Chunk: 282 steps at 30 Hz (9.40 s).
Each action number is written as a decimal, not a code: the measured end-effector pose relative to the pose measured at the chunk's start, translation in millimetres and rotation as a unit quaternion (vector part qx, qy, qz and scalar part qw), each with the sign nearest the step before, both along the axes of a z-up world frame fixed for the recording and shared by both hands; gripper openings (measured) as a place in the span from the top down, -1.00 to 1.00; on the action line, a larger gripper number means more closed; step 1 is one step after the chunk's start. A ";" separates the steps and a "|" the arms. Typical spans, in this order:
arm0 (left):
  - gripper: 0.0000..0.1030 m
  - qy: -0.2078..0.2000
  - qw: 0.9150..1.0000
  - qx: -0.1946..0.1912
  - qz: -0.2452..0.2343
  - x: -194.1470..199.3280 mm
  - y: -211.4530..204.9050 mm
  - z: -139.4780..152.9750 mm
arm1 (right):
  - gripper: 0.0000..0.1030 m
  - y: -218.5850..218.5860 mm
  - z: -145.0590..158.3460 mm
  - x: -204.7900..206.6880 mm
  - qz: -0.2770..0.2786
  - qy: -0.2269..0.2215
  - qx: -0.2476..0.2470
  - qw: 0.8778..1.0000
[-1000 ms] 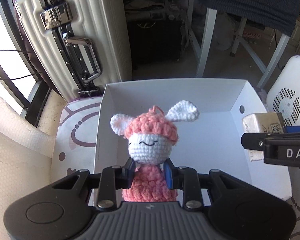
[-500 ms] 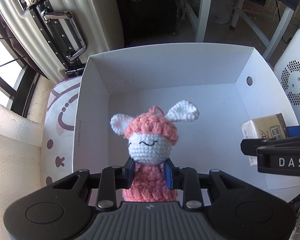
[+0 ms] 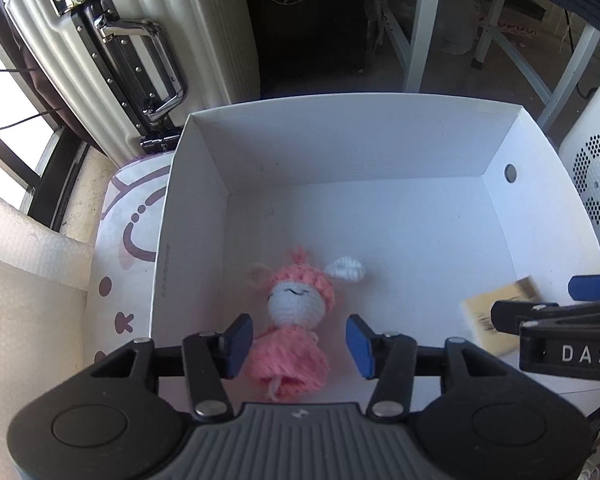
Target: Organize objects
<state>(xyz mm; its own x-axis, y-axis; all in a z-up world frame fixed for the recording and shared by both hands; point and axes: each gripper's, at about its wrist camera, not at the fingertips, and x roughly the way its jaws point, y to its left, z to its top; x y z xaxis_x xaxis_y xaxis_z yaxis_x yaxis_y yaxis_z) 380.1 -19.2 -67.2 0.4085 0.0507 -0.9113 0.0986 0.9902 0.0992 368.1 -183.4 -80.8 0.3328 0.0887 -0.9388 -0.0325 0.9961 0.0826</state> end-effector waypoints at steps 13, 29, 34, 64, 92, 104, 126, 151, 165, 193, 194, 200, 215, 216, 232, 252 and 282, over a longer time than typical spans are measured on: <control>-0.07 0.013 1.000 0.011 -0.009 -2.9 -2.0 -4.9 | -0.64 -2.5 2.8 -1.7 -0.008 0.000 -0.009 1.000; -0.73 0.004 0.999 -0.023 0.027 -13.2 14.6 9.8 | -0.91 -10.9 29.2 -15.9 -0.007 -0.042 -0.030 0.999; -0.88 -0.005 0.999 -0.023 0.037 -18.4 21.8 16.1 | -1.00 -10.5 34.5 -23.6 -0.001 -0.054 -0.040 0.998; -1.00 -0.067 0.997 -0.021 0.040 -82.3 30.1 75.6 | -1.00 -28.2 81.7 -80.2 -0.030 -0.094 -0.021 0.995; -1.00 -0.147 0.988 -0.035 0.013 -214.6 19.2 110.2 | -1.00 -28.4 122.6 -215.7 0.022 -0.177 -0.009 0.984; -1.00 -0.196 0.978 -0.049 0.042 -264.7 19.2 103.7 | -1.00 -27.9 109.9 -271.5 0.024 -0.235 0.007 0.972; -1.00 -0.255 0.963 -0.070 0.045 -304.9 19.9 79.1 | -1.00 -44.1 89.6 -313.6 0.012 -0.308 -0.008 0.951; -1.00 -0.173 0.981 -0.086 -0.035 -280.5 -0.8 -22.2 | -1.00 -95.0 -17.7 -248.7 -0.046 -0.167 -0.005 0.985; -0.99 -0.086 0.988 -0.067 -0.108 -261.9 -7.3 -79.2 | -0.75 -97.9 -67.3 -240.2 0.015 -0.081 0.001 0.997; -0.68 -0.045 0.986 -0.085 -0.138 -239.0 -5.4 -99.5 | -0.05 -113.5 -85.5 -216.2 -0.060 -0.007 0.052 0.997; -0.67 -0.046 0.985 -0.082 -0.143 -240.6 -5.9 -99.3 | -0.05 -113.1 -85.2 -216.5 -0.057 -0.007 0.050 0.997; -0.64 -0.035 0.986 -0.067 -0.147 -244.3 -7.5 -96.0 | 0.01 -113.9 -83.4 -220.0 -0.045 -0.012 0.051 0.998; -0.63 -0.093 0.989 -0.092 -0.070 -245.0 0.6 -18.9 | 0.01 -90.7 -18.8 -230.5 -0.012 -0.114 0.053 0.992; -0.63 -0.098 0.989 -0.092 -0.066 -245.8 0.7 -12.8 | 0.01 -87.3 -13.3 -232.2 -0.008 -0.120 0.053 0.991; -0.63 -0.158 0.984 -0.080 -0.010 -270.0 2.2 56.0 | 0.01 -42.4 62.8 -264.8 0.024 -0.203 0.059 0.977; -0.63 -0.227 0.972 -0.051 -0.019 -252.5 3.7 124.6 | 0.00 -28.7 136.1 -253.9 0.042 -0.271 0.055 0.960; -0.63 -0.218 0.975 -0.037 -0.023 -57.0 4.8 119.0 | 0.00 -35.3 127.0 -58.4 0.006 -0.275 0.069 0.959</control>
<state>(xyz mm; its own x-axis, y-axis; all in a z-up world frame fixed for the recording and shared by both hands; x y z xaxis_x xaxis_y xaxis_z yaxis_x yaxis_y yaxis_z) 323.1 -14.4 51.7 0.7576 -0.0357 -0.6518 0.1077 0.9916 0.0710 309.7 -218.7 46.2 0.7727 0.2052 -0.6007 -0.1194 0.9764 0.1800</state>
